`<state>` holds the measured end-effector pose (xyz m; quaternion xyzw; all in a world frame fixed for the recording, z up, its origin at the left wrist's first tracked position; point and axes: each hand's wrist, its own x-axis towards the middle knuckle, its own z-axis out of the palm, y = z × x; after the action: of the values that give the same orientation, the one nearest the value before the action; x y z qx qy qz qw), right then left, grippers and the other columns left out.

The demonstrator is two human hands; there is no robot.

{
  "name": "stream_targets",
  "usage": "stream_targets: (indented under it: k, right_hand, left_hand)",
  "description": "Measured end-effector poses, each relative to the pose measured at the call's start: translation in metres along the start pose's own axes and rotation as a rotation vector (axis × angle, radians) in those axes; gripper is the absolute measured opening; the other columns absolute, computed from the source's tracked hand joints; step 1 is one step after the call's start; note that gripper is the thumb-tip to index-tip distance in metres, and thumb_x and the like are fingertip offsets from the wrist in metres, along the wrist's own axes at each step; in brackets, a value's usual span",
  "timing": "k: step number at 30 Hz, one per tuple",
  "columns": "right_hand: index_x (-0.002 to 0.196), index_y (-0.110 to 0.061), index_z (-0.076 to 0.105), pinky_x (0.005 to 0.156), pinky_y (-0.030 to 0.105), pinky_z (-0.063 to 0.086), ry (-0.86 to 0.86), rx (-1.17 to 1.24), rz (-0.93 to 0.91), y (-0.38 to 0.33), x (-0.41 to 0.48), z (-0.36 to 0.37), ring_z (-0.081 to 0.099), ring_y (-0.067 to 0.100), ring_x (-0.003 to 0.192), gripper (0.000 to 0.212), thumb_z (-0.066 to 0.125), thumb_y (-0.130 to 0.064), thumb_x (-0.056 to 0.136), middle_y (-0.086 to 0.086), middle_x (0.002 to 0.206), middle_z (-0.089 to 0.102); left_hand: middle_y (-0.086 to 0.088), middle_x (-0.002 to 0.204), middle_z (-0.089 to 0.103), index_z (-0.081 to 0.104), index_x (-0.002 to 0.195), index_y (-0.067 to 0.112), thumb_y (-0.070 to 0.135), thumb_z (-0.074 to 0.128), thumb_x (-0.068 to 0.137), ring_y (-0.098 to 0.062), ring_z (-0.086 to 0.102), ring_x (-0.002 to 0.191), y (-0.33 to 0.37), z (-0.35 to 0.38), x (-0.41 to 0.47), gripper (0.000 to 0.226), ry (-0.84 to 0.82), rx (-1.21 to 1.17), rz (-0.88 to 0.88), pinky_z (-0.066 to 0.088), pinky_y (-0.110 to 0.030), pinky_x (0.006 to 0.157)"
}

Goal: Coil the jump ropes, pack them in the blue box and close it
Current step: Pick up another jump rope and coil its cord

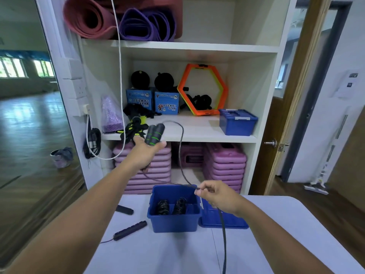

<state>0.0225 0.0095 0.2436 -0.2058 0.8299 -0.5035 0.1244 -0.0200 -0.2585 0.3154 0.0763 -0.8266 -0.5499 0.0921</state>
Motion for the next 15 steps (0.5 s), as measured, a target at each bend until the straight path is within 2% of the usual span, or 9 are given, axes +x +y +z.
stream_targets:
  k: [2,3,5,6,9,11,13,15]
  right_hand:
    - [0.096,-0.014,0.070,0.057,0.013,0.037,0.019,-0.090,-0.065,-0.009,0.002,-0.004,0.042,-0.002,0.054,0.021,0.061,-0.033,0.097,-0.016,0.061,0.049]
    - [0.096,-0.016,0.071,0.061,0.013,0.040,0.019,-0.129,-0.087,-0.013,0.003,-0.005,0.046,-0.003,0.058,0.021,0.061,-0.034,0.097,-0.018,0.063,0.053]
    - [0.096,-0.021,0.072,0.071,0.013,0.044,0.010,-0.187,-0.098,-0.015,0.003,-0.005,0.052,-0.005,0.066,0.019,0.060,-0.035,0.097,-0.020,0.069,0.061]
    - [0.096,-0.023,0.073,0.069,0.015,0.044,0.007,-0.193,-0.093,-0.014,0.002,-0.006,0.052,-0.004,0.064,0.019,0.058,-0.035,0.098,-0.018,0.070,0.061]
    - [0.099,-0.018,0.072,0.051,0.019,0.030,0.009,-0.049,-0.033,-0.001,-0.004,-0.011,0.032,0.006,0.050,0.024,0.052,-0.031,0.102,-0.008,0.059,0.041]
    - [0.102,-0.010,0.070,0.051,0.021,0.029,-0.006,0.085,0.016,0.008,-0.005,-0.010,0.029,0.009,0.051,0.028,0.048,-0.027,0.104,-0.004,0.062,0.036]
    - [0.102,-0.006,0.068,0.055,0.023,0.037,-0.048,0.108,0.056,0.013,-0.004,-0.003,0.039,0.010,0.052,0.029,0.046,-0.025,0.105,-0.003,0.064,0.045]
    - [0.099,-0.007,0.067,0.066,0.033,0.049,-0.118,0.112,0.121,0.016,-0.002,0.006,0.053,0.013,0.059,0.026,0.046,-0.023,0.104,0.000,0.070,0.056]
  left_hand:
    - [-0.003,0.082,0.057,0.030,0.118,0.017,0.062,0.072,0.079,-0.020,0.055,0.058,-0.013,0.002,-0.002,0.073,-0.053,0.223,0.057,0.044,-0.032,0.056]
    - [-0.003,0.085,0.059,0.033,0.117,0.019,0.065,0.073,0.076,-0.020,0.057,0.061,-0.019,0.004,-0.004,0.074,-0.066,0.249,0.080,0.045,-0.032,0.059]
    - [-0.003,0.074,0.054,0.043,0.113,0.016,0.064,0.074,0.072,-0.019,0.053,0.054,-0.023,0.008,-0.011,0.070,-0.074,0.041,0.053,0.044,-0.031,0.054]
    - [-0.004,0.069,0.051,0.048,0.111,0.013,0.061,0.074,0.075,-0.018,0.049,0.050,-0.022,0.007,-0.013,0.065,-0.061,-0.131,-0.001,0.043,-0.030,0.050]
    - [-0.006,0.064,0.048,0.054,0.101,0.013,0.046,0.069,0.088,-0.020,0.046,0.045,-0.019,-0.008,-0.016,0.039,-0.029,-0.491,-0.177,0.041,-0.028,0.045]
    - [-0.008,0.063,0.048,0.054,0.098,0.014,0.041,0.068,0.090,-0.021,0.046,0.046,-0.019,-0.019,-0.017,0.032,-0.051,-0.542,-0.238,0.042,-0.028,0.046]
    - [-0.010,0.063,0.050,0.054,0.099,0.013,0.040,0.069,0.089,-0.022,0.047,0.048,-0.020,-0.024,-0.020,0.032,-0.075,-0.528,-0.271,0.044,-0.028,0.047]
    - [-0.010,0.063,0.053,0.055,0.100,0.016,0.041,0.070,0.088,-0.022,0.048,0.048,-0.016,-0.026,-0.023,0.032,-0.100,-0.549,-0.280,0.045,-0.028,0.048]
